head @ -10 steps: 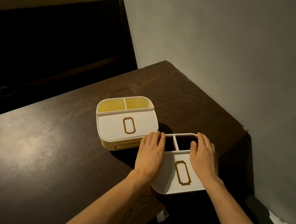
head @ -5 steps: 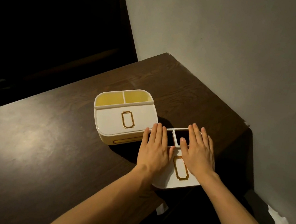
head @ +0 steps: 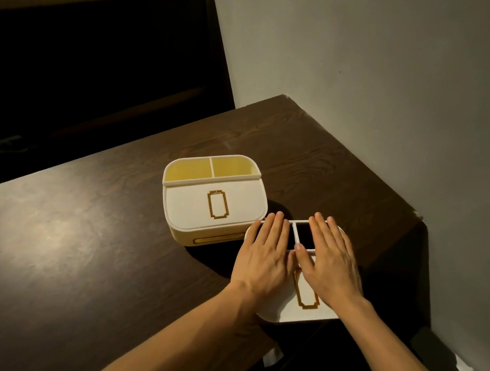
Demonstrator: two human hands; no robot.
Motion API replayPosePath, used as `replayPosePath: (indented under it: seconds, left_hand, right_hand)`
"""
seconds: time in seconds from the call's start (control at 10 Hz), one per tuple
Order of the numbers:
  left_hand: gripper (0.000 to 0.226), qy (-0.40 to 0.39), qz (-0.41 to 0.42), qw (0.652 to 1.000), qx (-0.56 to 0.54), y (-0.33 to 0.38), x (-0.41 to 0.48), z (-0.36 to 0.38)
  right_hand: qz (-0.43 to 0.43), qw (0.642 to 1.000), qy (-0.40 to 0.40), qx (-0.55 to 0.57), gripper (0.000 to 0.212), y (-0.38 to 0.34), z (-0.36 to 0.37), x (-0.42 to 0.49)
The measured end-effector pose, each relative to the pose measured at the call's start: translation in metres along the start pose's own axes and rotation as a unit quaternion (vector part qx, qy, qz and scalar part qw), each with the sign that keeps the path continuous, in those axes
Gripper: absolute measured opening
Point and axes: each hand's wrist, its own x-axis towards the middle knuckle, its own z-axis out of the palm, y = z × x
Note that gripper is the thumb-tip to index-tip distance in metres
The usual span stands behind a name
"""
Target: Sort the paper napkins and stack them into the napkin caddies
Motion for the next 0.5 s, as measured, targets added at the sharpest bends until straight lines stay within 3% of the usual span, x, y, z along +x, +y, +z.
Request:
replayPosePath:
  seconds: [0.4, 0.5]
  left_hand:
    - [0.078, -0.035, -0.004, 0.999, -0.025, 0.001, -0.001, -0.007]
    - [0.081, -0.056, -0.001, 0.998, -0.041, 0.003, 0.0, -0.014]
  right_hand:
    - [-0.006, 1.0, -0.028, 0.002, 0.089, -0.002, -0.001, 0.002]
    - [0.024, 0.998, -0.038, 0.047, 0.075, 0.002, -0.005, 0.001]
